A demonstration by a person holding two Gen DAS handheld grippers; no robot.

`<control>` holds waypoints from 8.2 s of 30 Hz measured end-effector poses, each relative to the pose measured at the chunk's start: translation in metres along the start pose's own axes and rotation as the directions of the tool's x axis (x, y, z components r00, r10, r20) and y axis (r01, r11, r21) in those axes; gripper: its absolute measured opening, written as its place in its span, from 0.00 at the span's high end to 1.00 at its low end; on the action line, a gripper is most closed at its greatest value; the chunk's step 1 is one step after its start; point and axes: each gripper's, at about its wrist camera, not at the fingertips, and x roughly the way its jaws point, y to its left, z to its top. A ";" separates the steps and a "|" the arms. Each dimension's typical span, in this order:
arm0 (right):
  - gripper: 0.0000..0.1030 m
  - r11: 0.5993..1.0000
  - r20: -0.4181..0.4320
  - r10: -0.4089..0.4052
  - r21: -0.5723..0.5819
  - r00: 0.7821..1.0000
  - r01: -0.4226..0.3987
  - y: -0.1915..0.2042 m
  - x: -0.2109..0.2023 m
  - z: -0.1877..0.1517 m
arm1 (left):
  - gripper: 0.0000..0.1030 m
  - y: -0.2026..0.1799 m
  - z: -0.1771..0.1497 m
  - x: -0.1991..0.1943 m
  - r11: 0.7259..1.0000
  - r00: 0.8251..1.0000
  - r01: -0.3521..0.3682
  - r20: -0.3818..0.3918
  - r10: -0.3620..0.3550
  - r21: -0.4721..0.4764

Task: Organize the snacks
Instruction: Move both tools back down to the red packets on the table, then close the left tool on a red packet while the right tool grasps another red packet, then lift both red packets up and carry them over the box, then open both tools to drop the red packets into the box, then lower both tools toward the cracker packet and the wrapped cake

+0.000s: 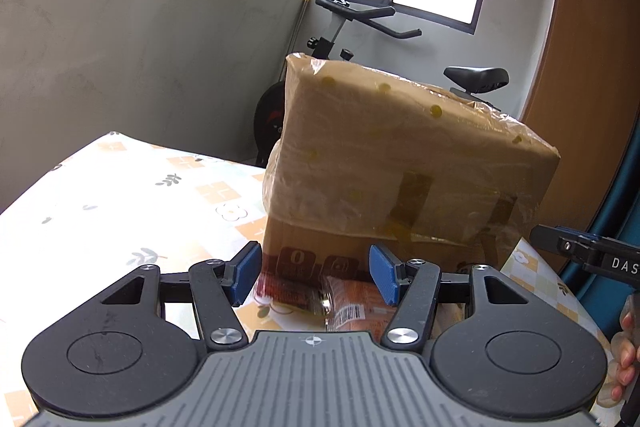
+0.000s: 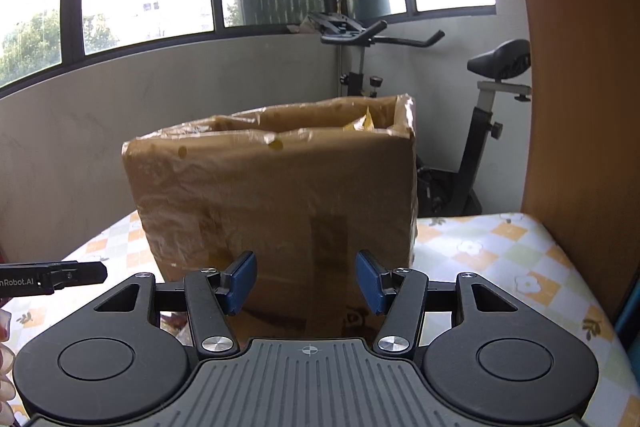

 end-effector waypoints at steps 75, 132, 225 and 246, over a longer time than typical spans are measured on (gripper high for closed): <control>0.58 0.997 -0.376 -0.074 -0.024 0.924 0.070 0.003 0.015 -0.101 | 0.34 -0.024 -0.079 0.030 0.994 0.964 0.067 -0.262 -0.042 0.087; 0.65 1.000 -0.302 0.020 -0.017 0.953 -0.026 0.012 0.019 -0.098 | 0.73 -0.014 -0.078 0.024 0.986 0.986 0.017 -0.166 0.012 0.168; 0.52 0.998 0.097 -0.013 -0.056 0.995 0.018 -0.038 0.014 0.103 | 0.39 0.010 0.116 0.007 0.990 0.997 0.009 0.075 -0.020 0.141; 0.48 0.999 -0.235 -0.035 0.009 0.971 0.038 -0.042 0.042 -0.025 | 0.39 0.014 0.023 0.034 0.998 0.981 0.048 -0.191 -0.039 0.045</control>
